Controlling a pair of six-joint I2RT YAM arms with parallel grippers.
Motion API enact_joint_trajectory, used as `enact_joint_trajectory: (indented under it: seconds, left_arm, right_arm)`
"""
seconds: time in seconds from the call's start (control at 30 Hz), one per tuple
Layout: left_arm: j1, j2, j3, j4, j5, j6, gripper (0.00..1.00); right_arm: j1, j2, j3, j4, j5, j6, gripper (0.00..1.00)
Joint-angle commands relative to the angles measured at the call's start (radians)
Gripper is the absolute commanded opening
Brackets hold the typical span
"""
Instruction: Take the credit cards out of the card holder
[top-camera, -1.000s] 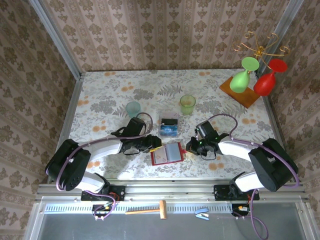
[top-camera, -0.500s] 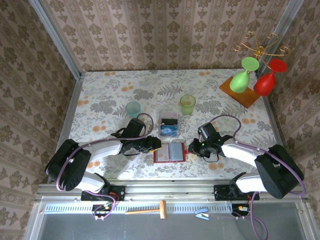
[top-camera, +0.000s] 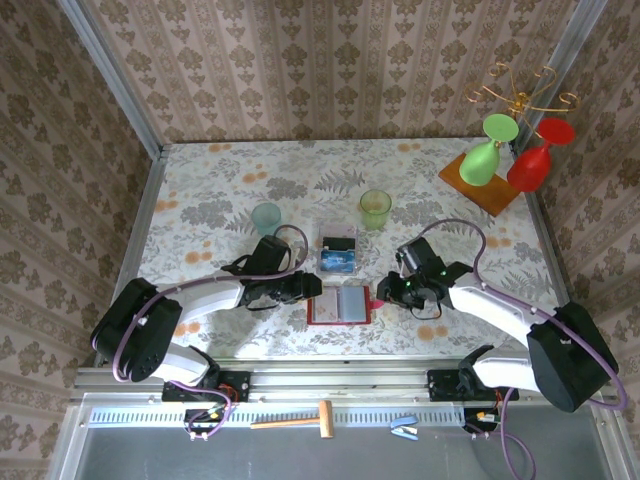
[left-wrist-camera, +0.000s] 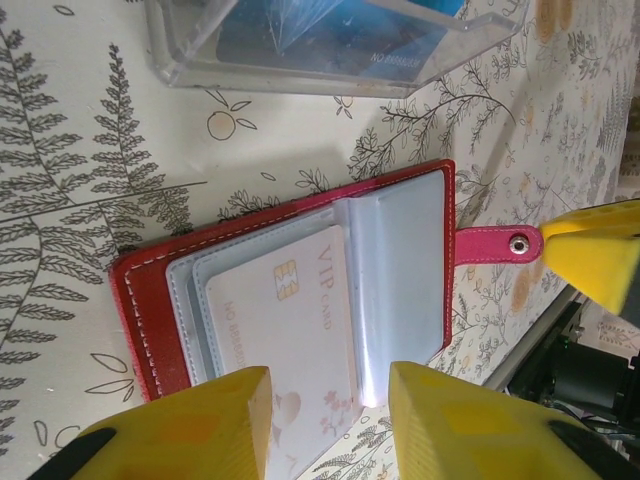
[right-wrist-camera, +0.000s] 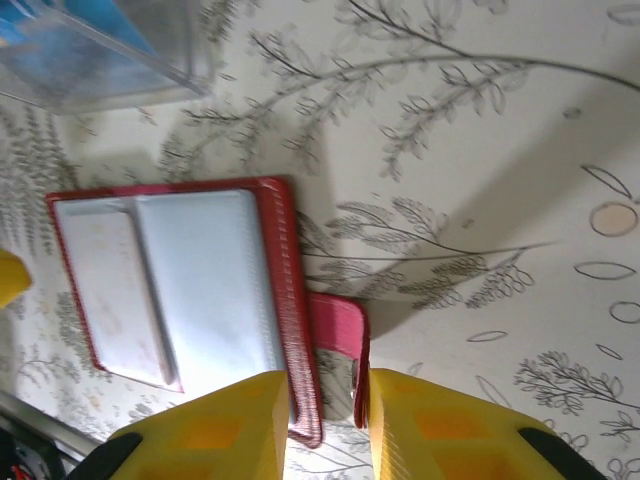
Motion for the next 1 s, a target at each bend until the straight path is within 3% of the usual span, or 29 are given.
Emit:
enact_joint_trajectory:
  seconds: [0.0,0.27,0.6,0.97]
  left_arm:
    - [0.003,0.008,0.036,-0.004,-0.025,-0.017,0.37]
    - [-0.004,-0.017,0.034,-0.006,-0.058,-0.072,0.37]
    - [-0.007,-0.030,-0.006,-0.014,-0.079,-0.124,0.36]
    - [-0.012,-0.009,-0.058,0.048,-0.046,-0.165,0.30]
  right_arm:
    - [0.021,-0.018,0.058,-0.070,0.028,-0.024,0.29]
    - [0.116,0.017,0.156,-0.101,0.063,0.006,0.29]
    - [0.201,0.122,0.140,0.075,-0.020,0.131,0.28]
    - [0.225,0.257,0.118,0.248,-0.060,0.219,0.27]
